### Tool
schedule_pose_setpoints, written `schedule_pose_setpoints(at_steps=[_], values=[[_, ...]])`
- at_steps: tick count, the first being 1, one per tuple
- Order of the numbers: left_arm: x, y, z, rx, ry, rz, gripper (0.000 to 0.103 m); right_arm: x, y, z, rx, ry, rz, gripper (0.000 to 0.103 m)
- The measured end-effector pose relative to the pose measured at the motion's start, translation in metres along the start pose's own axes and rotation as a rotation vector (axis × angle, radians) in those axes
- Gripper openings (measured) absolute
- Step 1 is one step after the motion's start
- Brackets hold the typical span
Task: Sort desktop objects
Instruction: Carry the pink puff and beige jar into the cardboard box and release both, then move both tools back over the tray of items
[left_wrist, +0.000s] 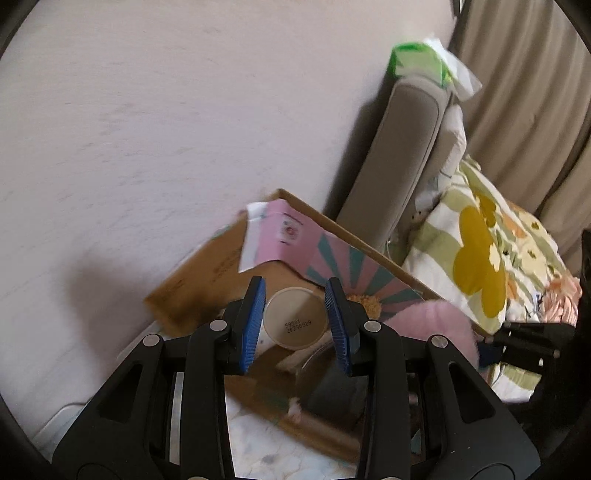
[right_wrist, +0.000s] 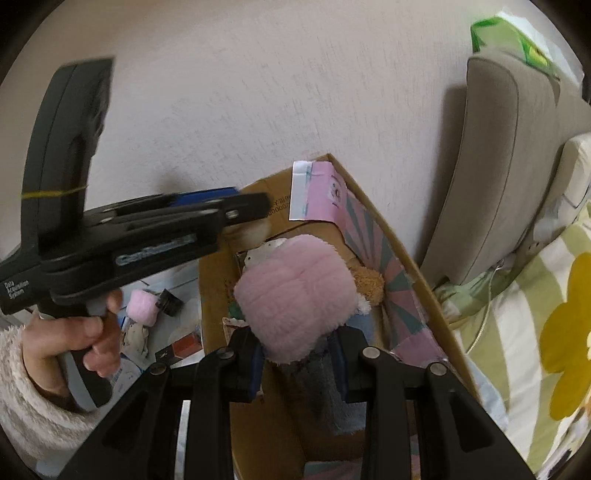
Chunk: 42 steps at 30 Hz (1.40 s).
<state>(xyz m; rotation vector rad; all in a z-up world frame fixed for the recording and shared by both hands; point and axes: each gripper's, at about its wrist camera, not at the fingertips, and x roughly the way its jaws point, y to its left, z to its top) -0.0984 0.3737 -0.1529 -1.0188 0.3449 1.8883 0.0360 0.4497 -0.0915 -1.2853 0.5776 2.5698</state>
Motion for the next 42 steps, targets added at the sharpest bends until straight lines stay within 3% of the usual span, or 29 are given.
schedule_pose_setpoints(at_steps=[7, 10, 12, 13, 16, 22, 30, 35, 42], values=[[0.018, 0.000, 0.006, 0.027, 0.037, 0.021, 0.030, 0.020, 0.008, 0.004, -0.011, 0.030, 0.016, 0.030], [0.021, 0.009, 0.005, -0.022, 0.058, 0.036, 0.034, 0.023, 0.016, 0.001, -0.059, 0.053, -0.033, 0.055], [0.020, 0.015, 0.004, -0.054, 0.072, 0.034, 0.059, 0.023, 0.018, -0.002, -0.070, 0.067, -0.059, 0.073], [0.019, 0.018, 0.005, -0.063, 0.070, 0.032, 0.102, 0.022, 0.018, -0.003, -0.068, 0.064, -0.057, 0.075], [0.004, 0.020, 0.005, -0.067, 0.036, 0.033, 0.103, 0.014, 0.021, -0.007, -0.061, 0.048, -0.050, 0.079], [-0.031, 0.025, 0.013, -0.075, 0.027, 0.044, 0.103, -0.005, 0.032, -0.006, -0.098, 0.036, -0.099, 0.079], [-0.081, 0.033, 0.009, -0.099, 0.005, 0.060, 0.103, -0.035, 0.051, 0.007, -0.167, 0.027, -0.093, 0.079], [-0.123, 0.037, -0.001, -0.120, -0.080, 0.074, 0.103, -0.048, 0.070, 0.010, -0.231, 0.020, -0.066, 0.079], [-0.167, 0.059, -0.035, -0.180, -0.111, 0.124, 0.103, -0.044, 0.088, 0.007, -0.247, 0.033, 0.023, 0.079]])
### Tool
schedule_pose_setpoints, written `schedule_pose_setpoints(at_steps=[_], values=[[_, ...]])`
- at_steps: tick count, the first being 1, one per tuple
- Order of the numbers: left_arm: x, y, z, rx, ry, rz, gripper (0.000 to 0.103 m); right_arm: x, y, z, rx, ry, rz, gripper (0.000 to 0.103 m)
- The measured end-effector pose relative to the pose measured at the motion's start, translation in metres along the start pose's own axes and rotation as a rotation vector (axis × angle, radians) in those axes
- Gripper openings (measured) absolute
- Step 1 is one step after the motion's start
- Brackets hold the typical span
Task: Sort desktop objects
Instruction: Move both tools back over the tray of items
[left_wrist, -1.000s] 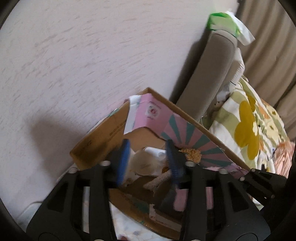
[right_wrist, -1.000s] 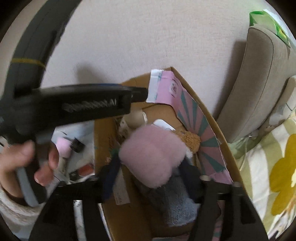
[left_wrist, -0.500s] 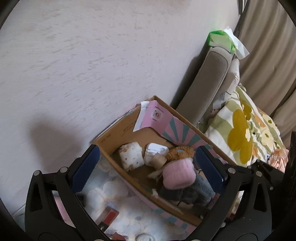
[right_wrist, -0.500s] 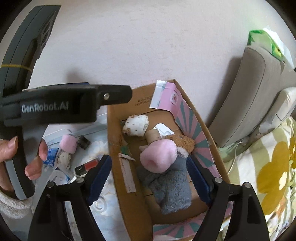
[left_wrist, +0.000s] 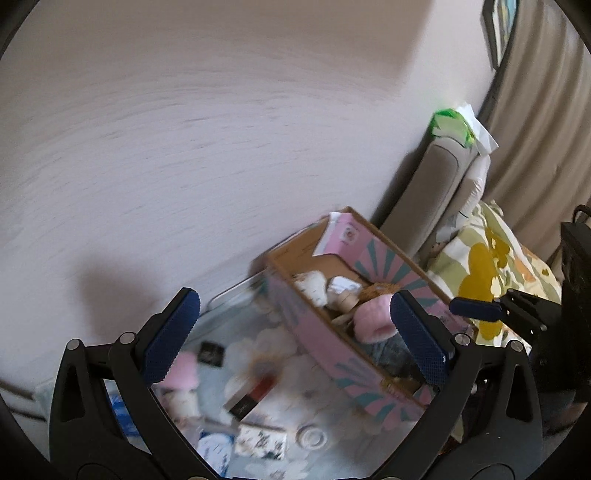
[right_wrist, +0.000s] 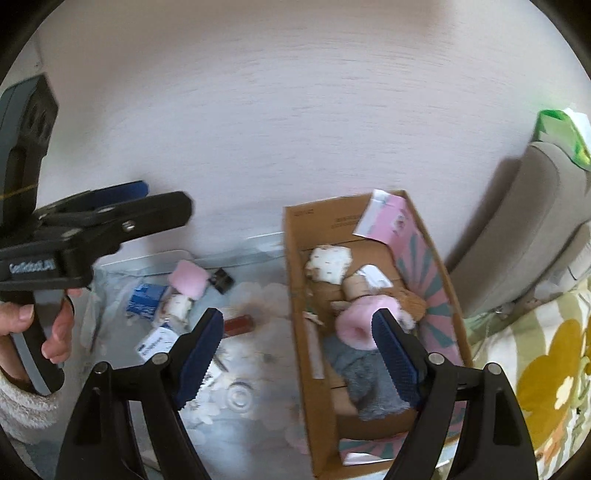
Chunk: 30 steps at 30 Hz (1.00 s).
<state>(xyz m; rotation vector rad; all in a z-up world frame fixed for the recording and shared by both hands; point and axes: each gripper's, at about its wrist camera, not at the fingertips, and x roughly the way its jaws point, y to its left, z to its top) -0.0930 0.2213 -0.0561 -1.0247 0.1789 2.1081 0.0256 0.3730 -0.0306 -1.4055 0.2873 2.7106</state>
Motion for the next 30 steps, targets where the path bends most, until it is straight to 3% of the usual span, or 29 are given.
schedule_pose_setpoints(at_steps=[11, 19, 25, 30], values=[[-0.080, 0.063, -0.048, -0.109, -0.104, 0.168, 0.103, 0.001, 0.045, 0.008, -0.117, -0.014, 0.113, 0.079], [-0.121, 0.110, -0.095, -0.214, -0.122, 0.281, 0.103, 0.014, 0.078, -0.002, -0.215, 0.012, 0.162, 0.079], [-0.114, 0.122, -0.137, -0.244, -0.087, 0.272, 0.103, 0.037, 0.101, -0.032, -0.348, 0.038, 0.207, 0.079], [-0.069, 0.118, -0.174, -0.233, 0.005, 0.150, 0.102, 0.070, 0.109, -0.063, -0.423, 0.082, 0.215, 0.079]])
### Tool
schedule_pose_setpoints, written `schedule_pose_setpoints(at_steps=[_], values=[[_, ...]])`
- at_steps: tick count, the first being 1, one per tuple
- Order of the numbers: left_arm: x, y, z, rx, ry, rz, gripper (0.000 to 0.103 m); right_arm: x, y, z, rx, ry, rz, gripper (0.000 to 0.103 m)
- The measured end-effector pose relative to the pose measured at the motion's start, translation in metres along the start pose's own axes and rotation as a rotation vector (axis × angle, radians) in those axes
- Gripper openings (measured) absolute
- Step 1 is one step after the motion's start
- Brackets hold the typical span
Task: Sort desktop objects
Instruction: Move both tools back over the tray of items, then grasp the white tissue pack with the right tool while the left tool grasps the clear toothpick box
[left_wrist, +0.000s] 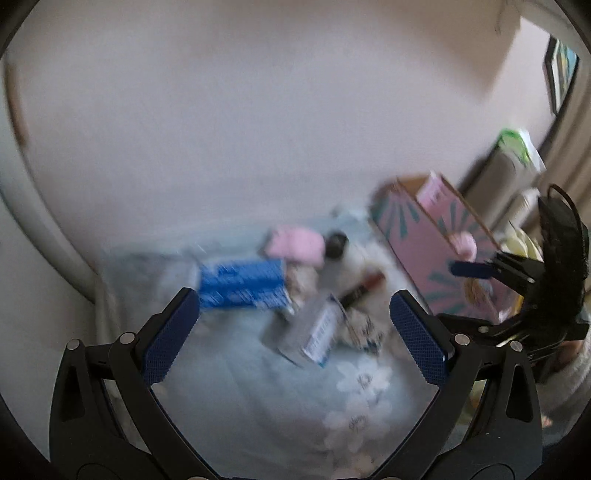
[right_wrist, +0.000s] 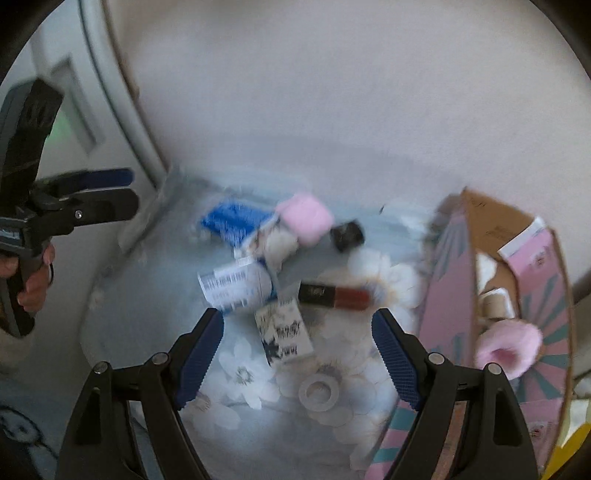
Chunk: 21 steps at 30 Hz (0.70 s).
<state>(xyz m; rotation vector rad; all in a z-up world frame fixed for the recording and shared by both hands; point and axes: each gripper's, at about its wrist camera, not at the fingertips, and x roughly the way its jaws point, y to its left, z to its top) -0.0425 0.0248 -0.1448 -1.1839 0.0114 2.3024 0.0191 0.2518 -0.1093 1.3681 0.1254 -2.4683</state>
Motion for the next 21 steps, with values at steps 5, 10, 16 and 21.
schedule_pose_setpoints(at_steps=[5, 10, 16, 21], values=[[0.061, 0.001, -0.029, 0.018, 0.102, -0.066, 0.101, 0.047, 0.004, -0.021, -0.044, 0.067, 0.004, 0.079], [0.101, 0.012, -0.053, -0.064, 0.148, -0.156, 0.092, 0.081, 0.003, -0.029, -0.048, 0.108, 0.010, 0.079], [0.113, 0.010, -0.054, -0.065, 0.154, -0.179, 0.087, 0.091, 0.006, -0.034, -0.080, 0.123, 0.003, 0.079], [0.123, 0.013, -0.052, -0.097, 0.180, -0.200, 0.072, 0.093, 0.002, -0.036, -0.076, 0.128, -0.003, 0.079]])
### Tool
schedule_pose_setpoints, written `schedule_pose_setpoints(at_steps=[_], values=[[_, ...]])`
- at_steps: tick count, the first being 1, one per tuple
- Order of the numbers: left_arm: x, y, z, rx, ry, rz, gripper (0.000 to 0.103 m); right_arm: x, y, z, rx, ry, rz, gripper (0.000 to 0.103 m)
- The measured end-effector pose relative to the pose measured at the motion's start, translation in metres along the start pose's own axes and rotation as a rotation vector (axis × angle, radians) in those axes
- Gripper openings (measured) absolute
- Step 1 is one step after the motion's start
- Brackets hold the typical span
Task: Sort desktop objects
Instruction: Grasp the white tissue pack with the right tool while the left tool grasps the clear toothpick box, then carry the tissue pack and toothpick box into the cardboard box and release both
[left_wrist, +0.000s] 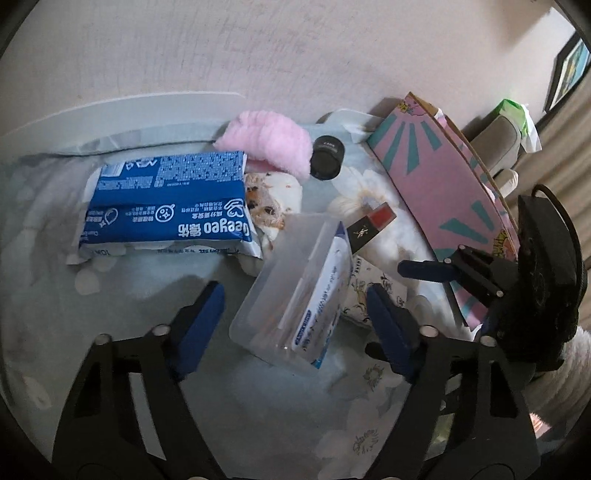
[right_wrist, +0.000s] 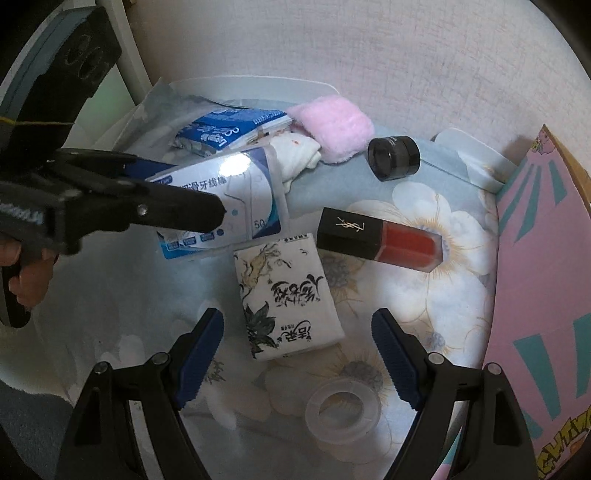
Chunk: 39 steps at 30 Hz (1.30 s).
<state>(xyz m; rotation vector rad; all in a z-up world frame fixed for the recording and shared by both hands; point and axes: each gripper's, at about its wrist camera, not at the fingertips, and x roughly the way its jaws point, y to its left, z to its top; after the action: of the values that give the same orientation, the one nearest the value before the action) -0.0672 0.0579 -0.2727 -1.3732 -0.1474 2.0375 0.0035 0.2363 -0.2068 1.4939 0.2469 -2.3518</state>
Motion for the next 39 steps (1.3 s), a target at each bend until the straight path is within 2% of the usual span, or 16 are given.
schedule_pose_setpoints(at_steps=[4, 5, 6, 7, 8, 10, 14, 26, 31, 36, 39], values=[[0.004, 0.003, -0.001, -0.016, 0.015, -0.019, 0.064, 0.000, -0.001, 0.001, -0.002, -0.002, -0.001, 0.078], [0.005, 0.002, -0.002, -0.014, 0.019, -0.021, 0.054, 0.000, -0.001, -0.001, -0.005, -0.002, 0.001, 0.071], [0.006, 0.002, -0.002, -0.011, 0.027, -0.021, 0.050, 0.002, -0.001, -0.001, -0.010, 0.008, 0.021, 0.056], [0.007, 0.002, -0.003, -0.011, 0.037, -0.025, 0.047, 0.000, 0.000, -0.001, -0.018, 0.004, 0.016, 0.049], [0.007, 0.001, -0.004, -0.015, 0.043, -0.034, 0.042, -0.003, 0.002, 0.000, -0.028, 0.004, 0.011, 0.046], [0.005, -0.002, -0.005, -0.011, 0.047, -0.023, 0.035, -0.007, 0.000, 0.001, -0.018, 0.012, 0.045, 0.046], [-0.003, -0.008, -0.010, -0.004, 0.043, -0.015, 0.030, -0.016, 0.001, -0.002, -0.018, 0.001, 0.034, 0.046], [-0.055, -0.034, 0.000, -0.017, -0.028, -0.024, 0.029, -0.083, -0.020, -0.016, 0.110, -0.029, 0.010, 0.046], [-0.075, -0.051, 0.017, 0.006, -0.054, -0.031, 0.029, -0.113, -0.022, 0.000, 0.161, -0.107, -0.009, 0.046], [-0.090, -0.077, 0.044, 0.078, -0.090, -0.036, 0.029, -0.143, -0.033, 0.018, 0.197, -0.179, -0.056, 0.046], [-0.093, -0.094, 0.061, 0.111, -0.112, -0.064, 0.029, -0.163, -0.045, 0.015, 0.234, -0.206, -0.088, 0.046]])
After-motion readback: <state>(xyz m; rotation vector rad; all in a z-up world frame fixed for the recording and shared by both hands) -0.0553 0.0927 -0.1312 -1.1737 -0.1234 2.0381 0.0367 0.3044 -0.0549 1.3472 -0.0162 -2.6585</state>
